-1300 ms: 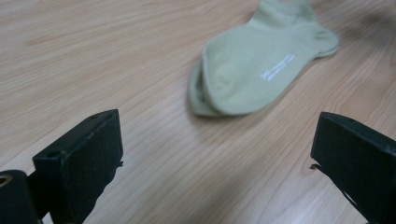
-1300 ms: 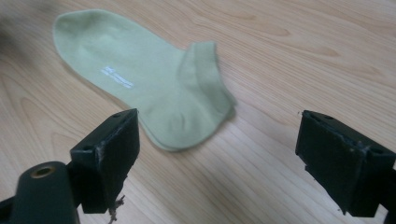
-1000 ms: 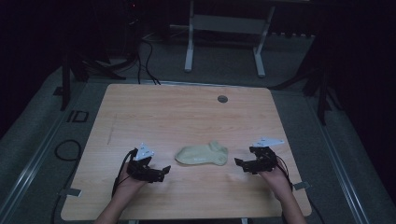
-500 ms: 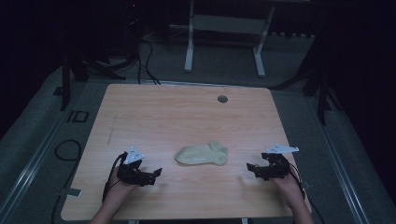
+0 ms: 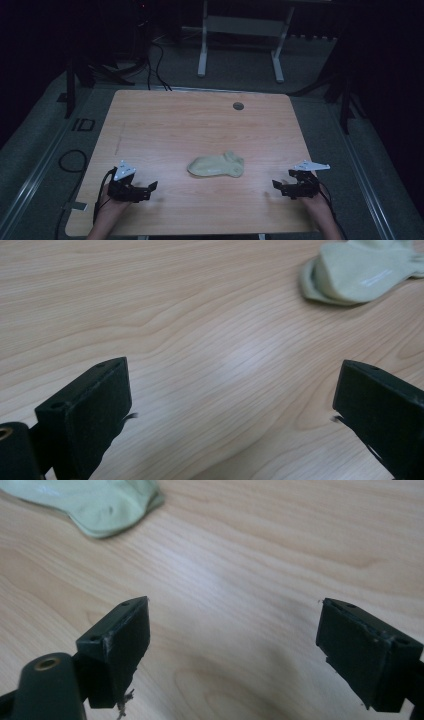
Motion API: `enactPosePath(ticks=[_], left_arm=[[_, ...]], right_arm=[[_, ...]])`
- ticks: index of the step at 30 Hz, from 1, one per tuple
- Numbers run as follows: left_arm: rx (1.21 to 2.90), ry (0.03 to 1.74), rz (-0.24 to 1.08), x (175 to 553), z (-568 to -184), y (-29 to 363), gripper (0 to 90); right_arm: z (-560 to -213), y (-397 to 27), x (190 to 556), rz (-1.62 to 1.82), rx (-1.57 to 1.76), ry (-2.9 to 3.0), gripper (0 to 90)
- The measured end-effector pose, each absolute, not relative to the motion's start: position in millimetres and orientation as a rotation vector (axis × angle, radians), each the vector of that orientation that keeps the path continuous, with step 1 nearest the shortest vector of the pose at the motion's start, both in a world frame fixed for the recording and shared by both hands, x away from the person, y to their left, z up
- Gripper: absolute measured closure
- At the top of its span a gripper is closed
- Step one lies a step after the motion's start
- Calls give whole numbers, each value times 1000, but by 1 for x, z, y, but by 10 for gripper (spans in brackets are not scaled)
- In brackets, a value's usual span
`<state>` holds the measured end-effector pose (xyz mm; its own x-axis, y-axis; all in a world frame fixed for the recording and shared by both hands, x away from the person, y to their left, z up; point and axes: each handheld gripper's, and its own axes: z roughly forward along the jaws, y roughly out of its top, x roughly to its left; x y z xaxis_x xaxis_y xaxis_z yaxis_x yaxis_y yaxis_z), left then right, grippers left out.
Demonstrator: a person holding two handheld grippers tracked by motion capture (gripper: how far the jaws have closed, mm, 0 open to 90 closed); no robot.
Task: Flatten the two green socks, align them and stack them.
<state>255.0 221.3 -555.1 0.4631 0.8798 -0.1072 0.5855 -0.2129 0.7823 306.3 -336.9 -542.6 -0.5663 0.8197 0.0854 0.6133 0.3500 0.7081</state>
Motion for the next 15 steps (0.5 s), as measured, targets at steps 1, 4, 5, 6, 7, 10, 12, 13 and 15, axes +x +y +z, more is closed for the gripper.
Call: enactPosePath(ticks=[1, 4, 5, 6, 7, 10, 12, 13, 15], left_arm=[[1908, 1235, 470, 254, -556, 223, 24], [1902, 1247, 473, 250, -557, 229, 24], [1898, 1247, 476, 248, -557, 231, 24], [1895, 1253, 480, 246, -558, 233, 24], [1891, 1260, 480, 244, -558, 235, 24], [1879, 1276, 485, 239, -559, 242, 24], [1871, 1280, 488, 235, -560, 246, 24], [1867, 1288, 498, 233, -559, 248, 24], [1851, 1296, 502, 229, -559, 253, 24]], right_arm=[[-544, -338, 305, 1022, 1281, 2325, 140], [-545, -344, 302, 1017, 1300, 2308, 139], [-545, -347, 300, 1023, 1310, 2294, 140], [-544, -349, 299, 1031, 1317, 2286, 139], [-544, -352, 297, 1032, 1321, 2275, 140], [-543, -359, 293, 1045, 1326, 2259, 140], [-542, -362, 291, 1036, 1320, 2255, 140], [-542, -363, 289, 1037, 1327, 2247, 140], [-542, -366, 286, 1035, 1328, 2242, 140]])
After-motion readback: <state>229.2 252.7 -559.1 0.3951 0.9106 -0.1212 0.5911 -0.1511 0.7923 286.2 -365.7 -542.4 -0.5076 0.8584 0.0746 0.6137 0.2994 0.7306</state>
